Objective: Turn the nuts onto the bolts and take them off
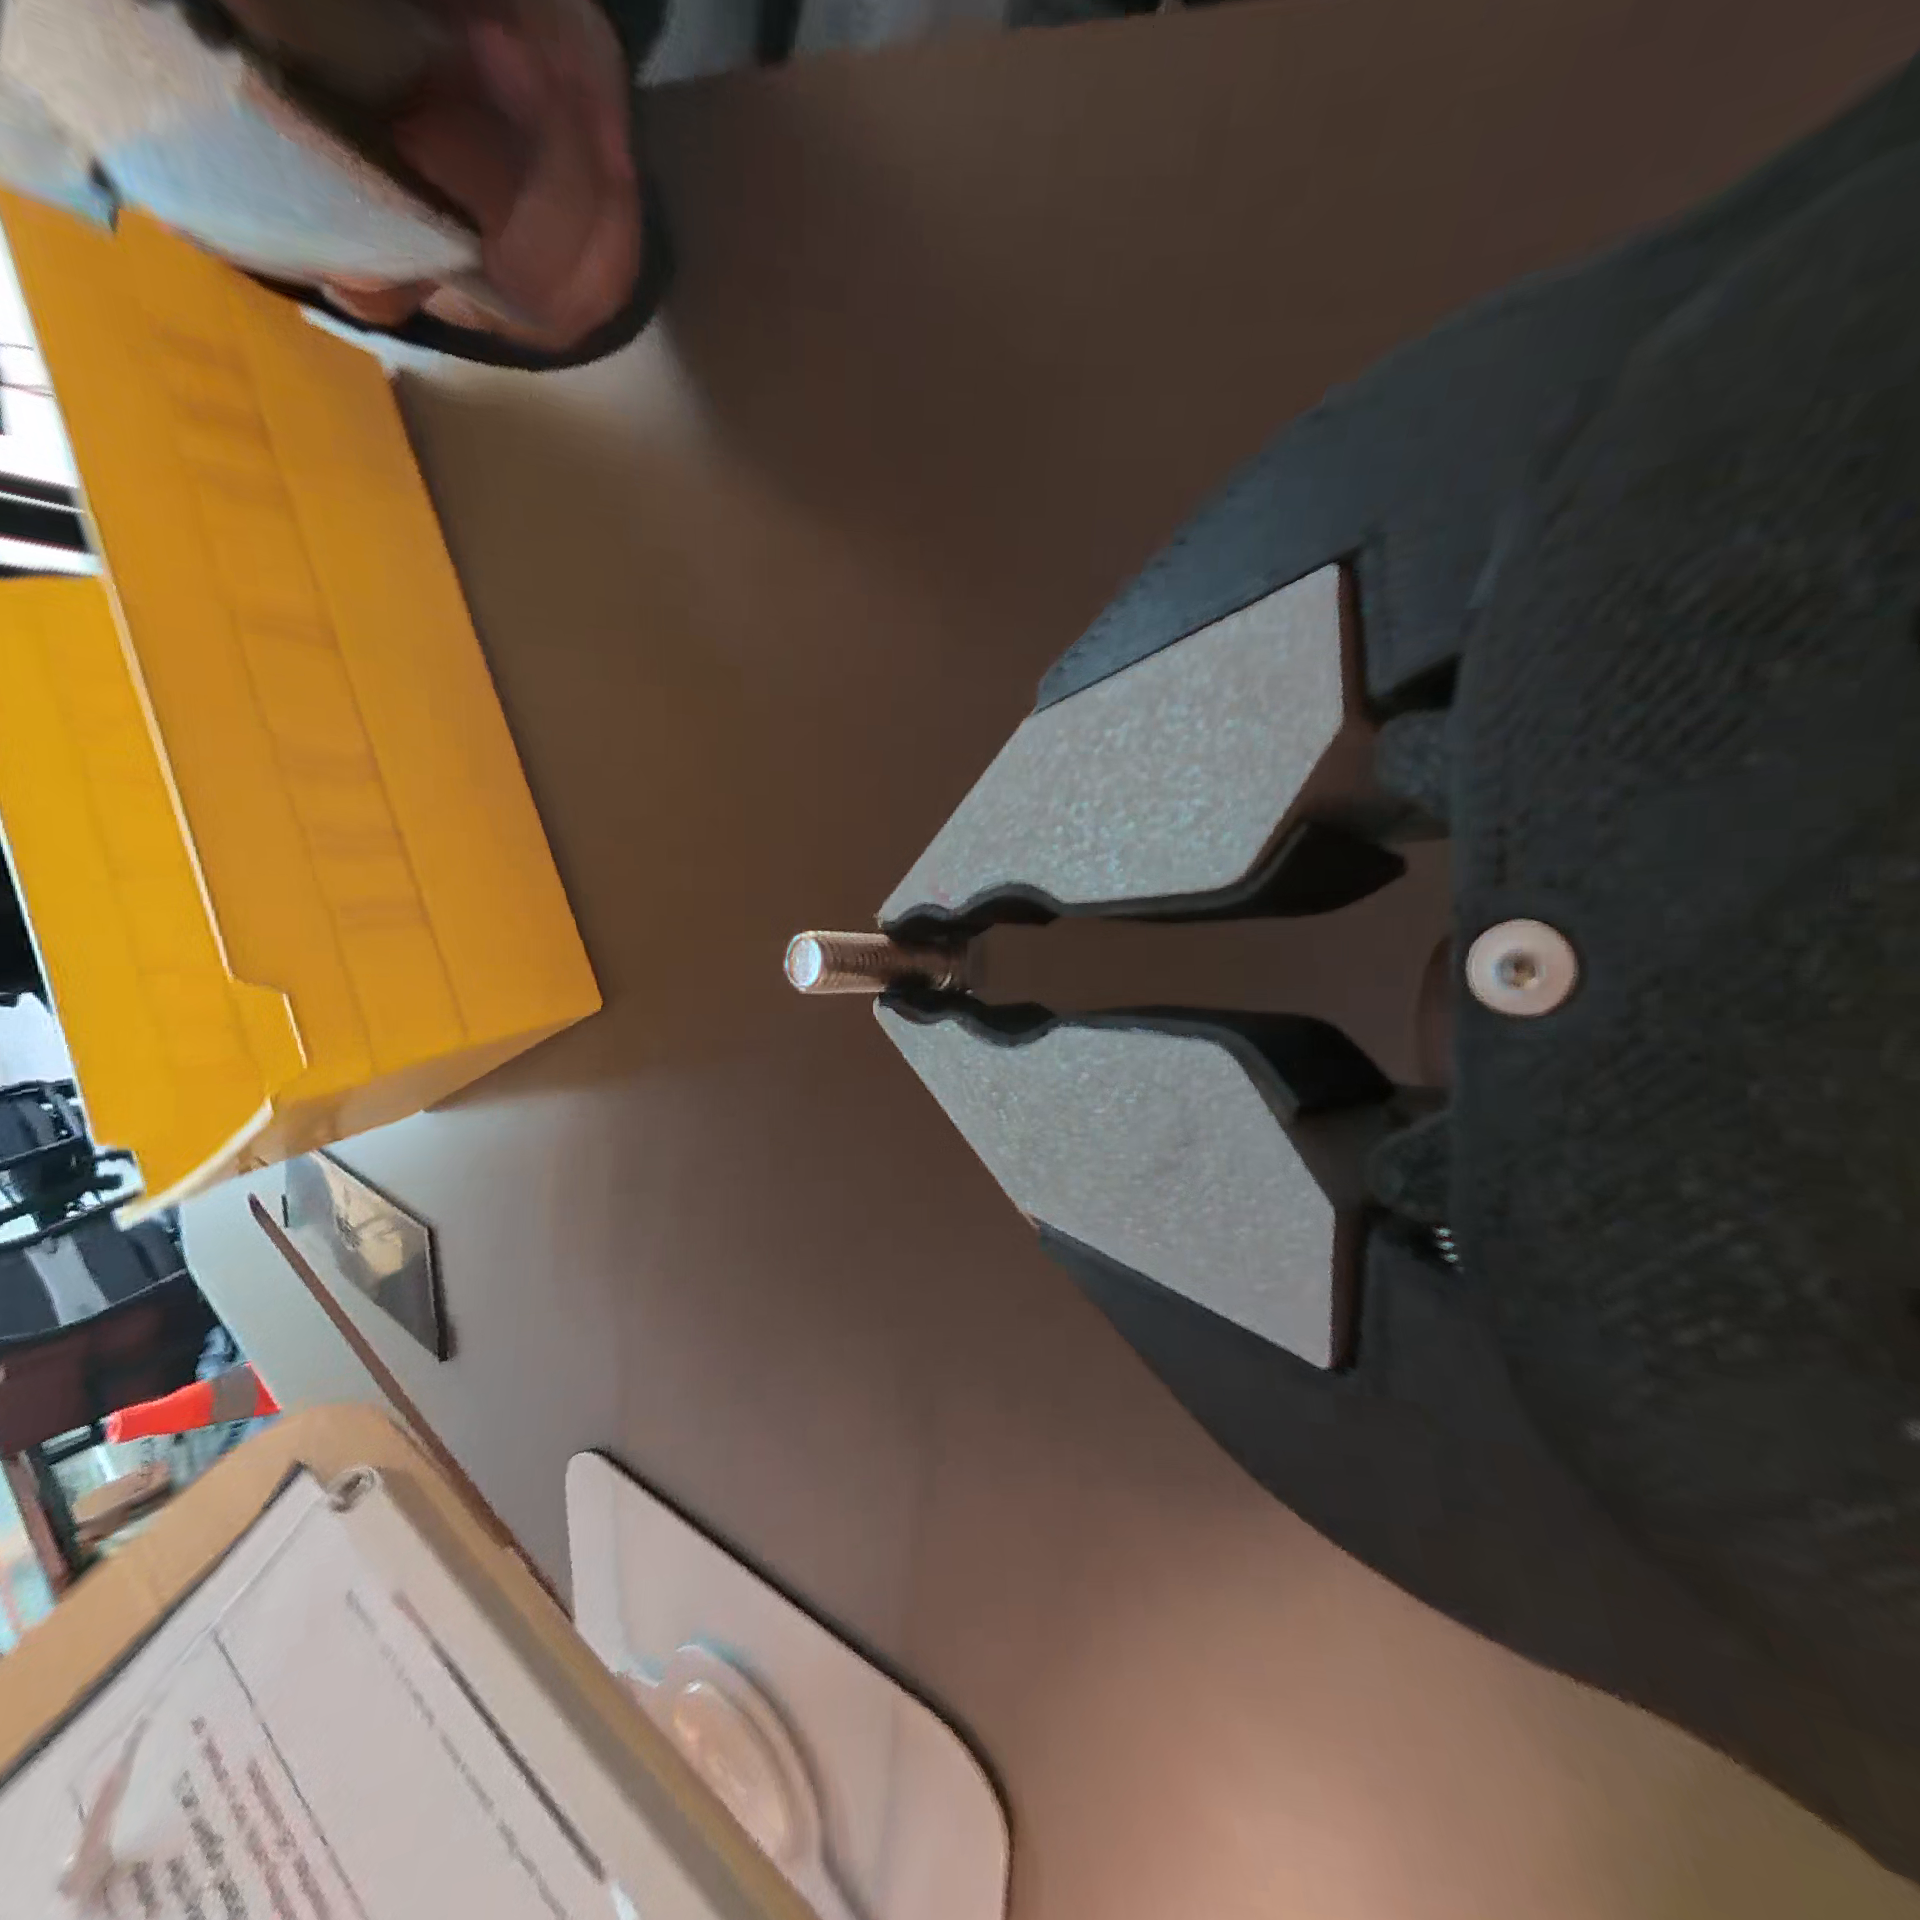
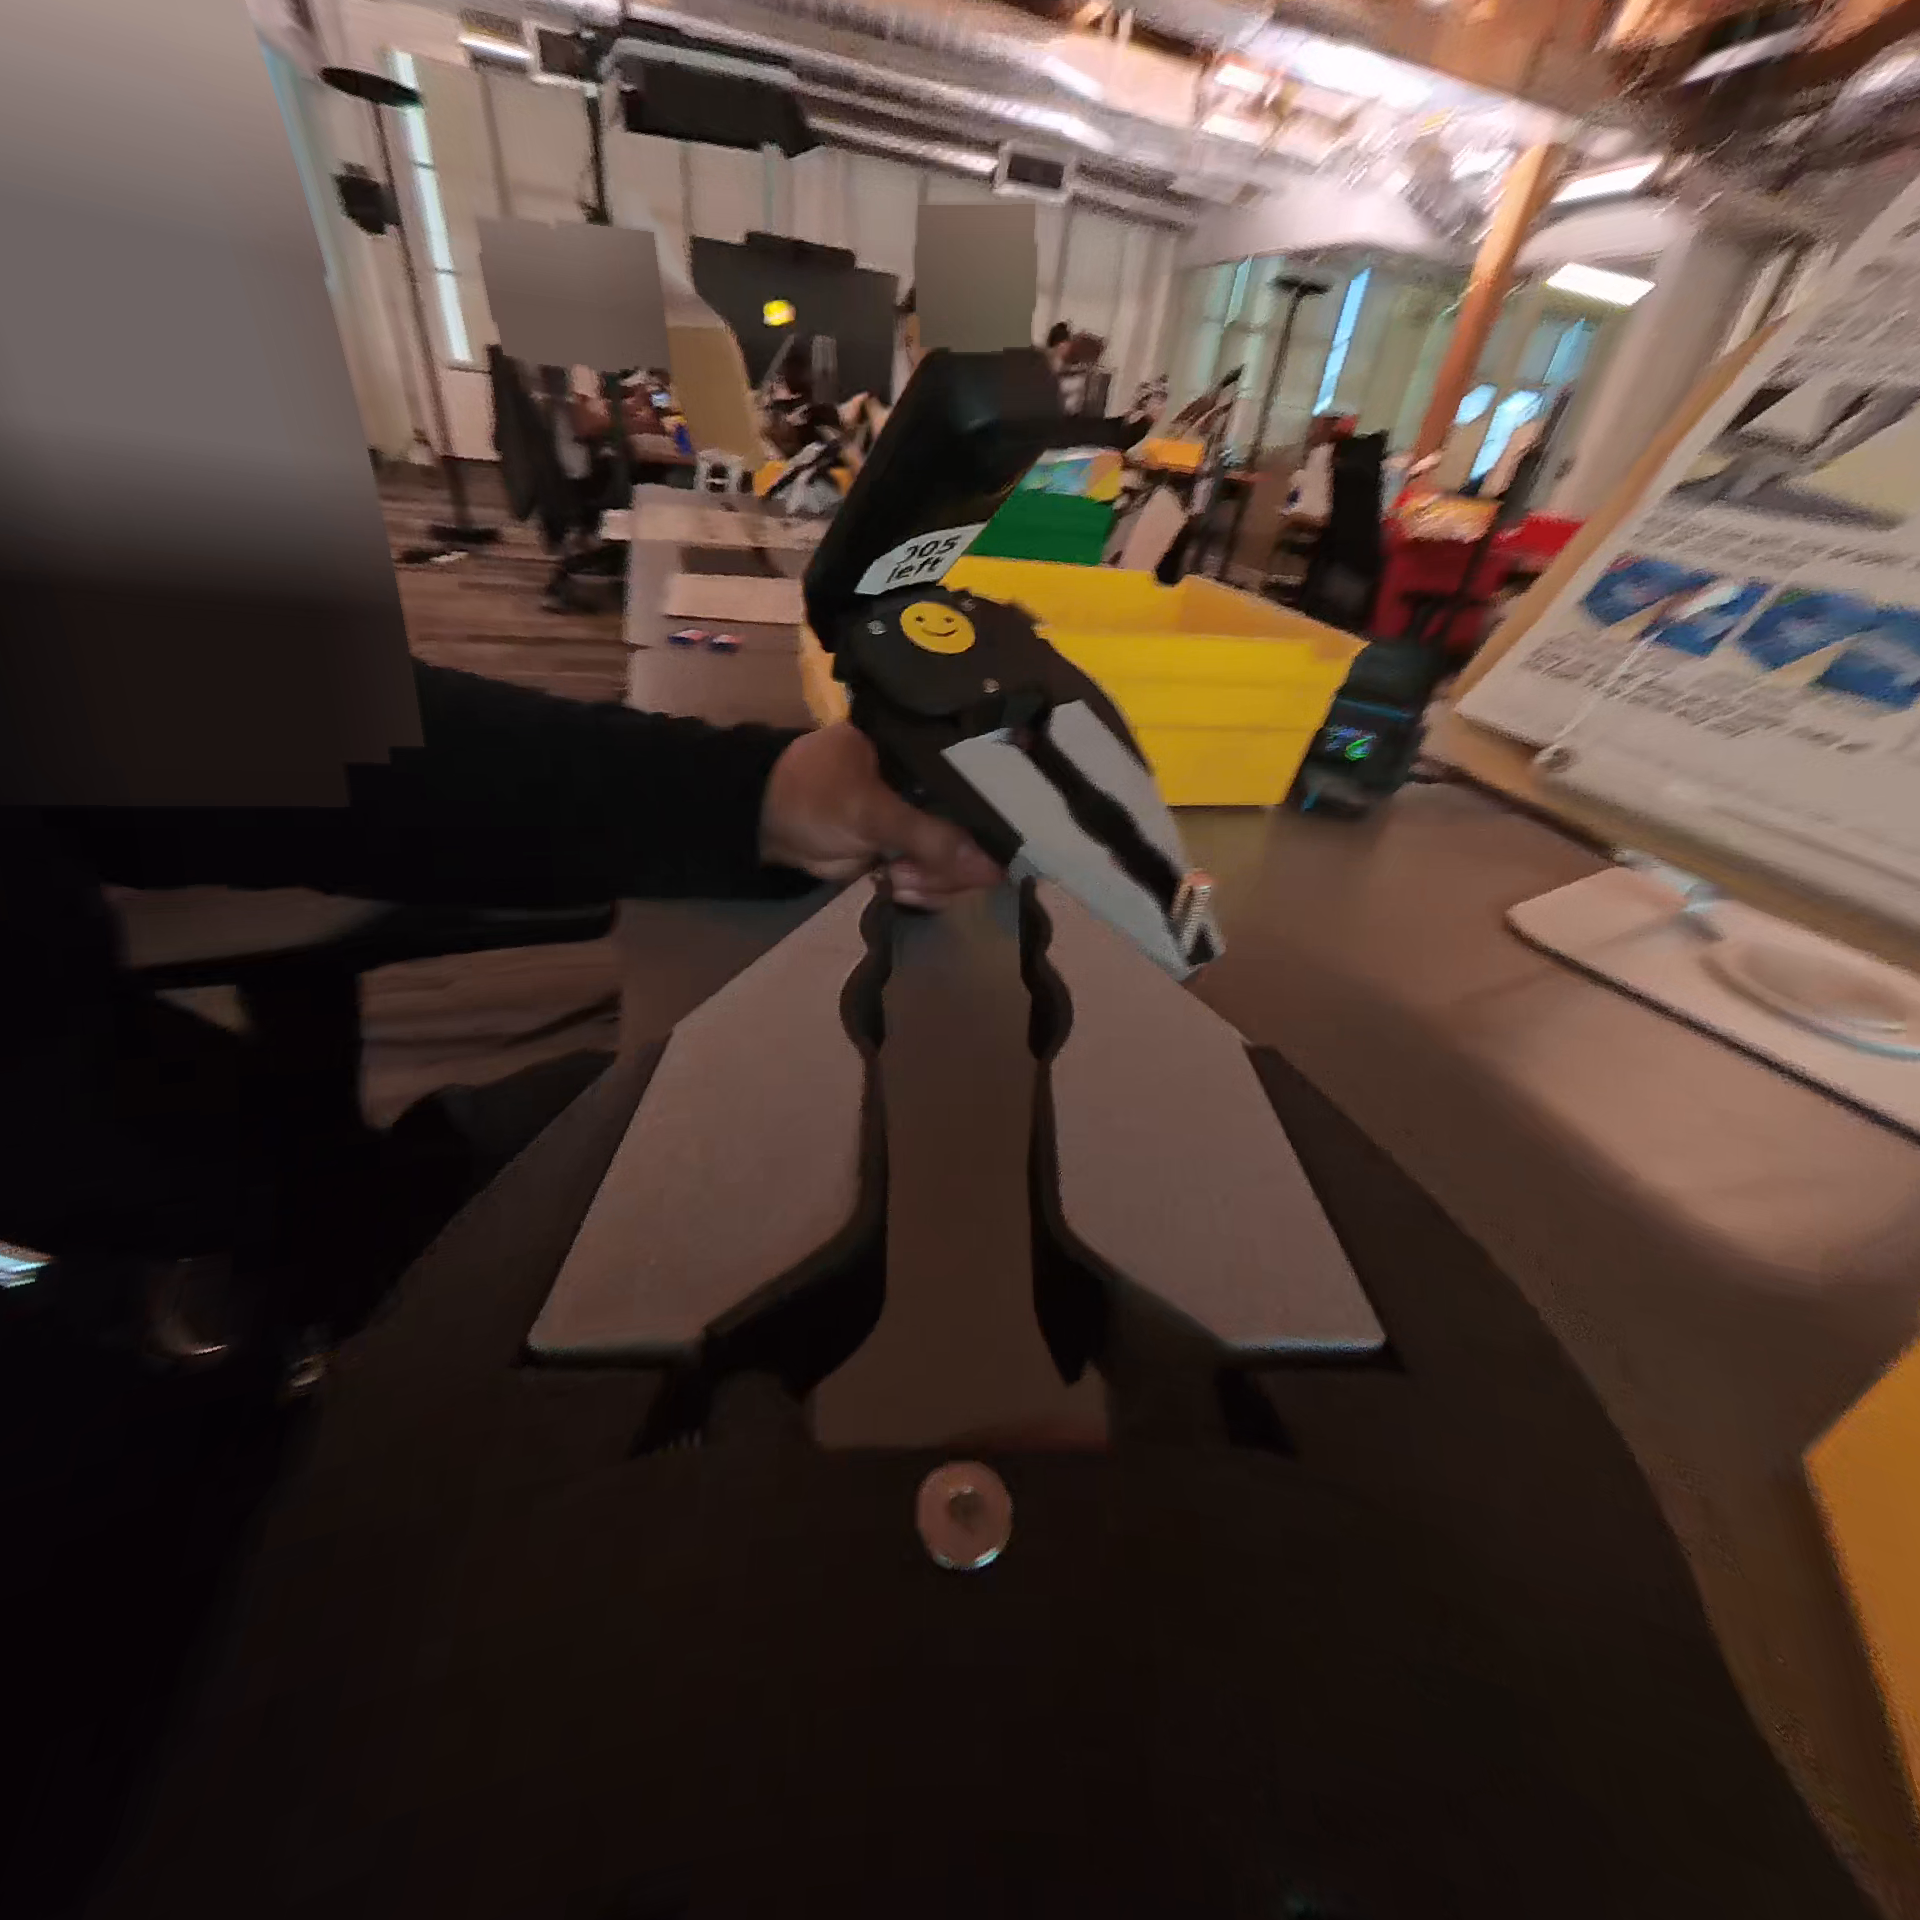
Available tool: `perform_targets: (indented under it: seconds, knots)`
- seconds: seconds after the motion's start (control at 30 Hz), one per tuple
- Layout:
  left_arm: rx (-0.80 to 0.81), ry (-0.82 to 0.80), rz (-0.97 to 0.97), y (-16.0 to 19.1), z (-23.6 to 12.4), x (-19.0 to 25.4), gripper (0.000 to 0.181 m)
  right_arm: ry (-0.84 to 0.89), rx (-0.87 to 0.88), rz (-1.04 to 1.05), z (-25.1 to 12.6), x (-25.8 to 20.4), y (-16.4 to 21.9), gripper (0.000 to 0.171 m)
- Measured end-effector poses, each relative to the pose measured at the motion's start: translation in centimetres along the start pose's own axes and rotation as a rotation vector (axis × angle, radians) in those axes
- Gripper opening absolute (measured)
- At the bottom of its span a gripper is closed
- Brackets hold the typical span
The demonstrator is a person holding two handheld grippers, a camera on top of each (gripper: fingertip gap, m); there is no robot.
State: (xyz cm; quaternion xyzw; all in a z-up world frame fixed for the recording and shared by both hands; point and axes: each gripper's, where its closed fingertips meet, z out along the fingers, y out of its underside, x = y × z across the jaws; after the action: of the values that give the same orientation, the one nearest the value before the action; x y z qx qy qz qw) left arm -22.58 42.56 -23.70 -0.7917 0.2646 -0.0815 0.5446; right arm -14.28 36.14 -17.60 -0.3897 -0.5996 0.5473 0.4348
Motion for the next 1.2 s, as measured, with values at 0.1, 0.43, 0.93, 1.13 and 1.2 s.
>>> perform_targets:
  seconds: [0.1,0.43,0.93,1.13,1.2]
  knots:
    - [-0.011,-0.002,0.058,0.1,0.0,0.6,0.007,-0.076,-0.075,0.037,-0.2,-1.4,0.5,0.029]
    - [-0.005,-0.021,-0.019,0.0,-0.2,0.3,0.007,-0.005,-0.112,0.101,-3.7,-3.8,1.3,0.035]
    - [-0.164,-0.032,-0.082,2.0,-0.4,4.2,0.008,-0.098,-0.622,0.084,-10.4,-17.6,10.8,0.034]
    - [-0.125,-0.038,-0.086,1.5,-0.9,4.5,0.008,-0.342,-0.988,0.171,-12.5,-22.5,18.1,0.025]
    - [-0.126,-0.033,-0.094,1.6,-0.8,4.5,0.008,-0.394,-1.081,0.181,-13.0,-23.5,20.1,0.025]
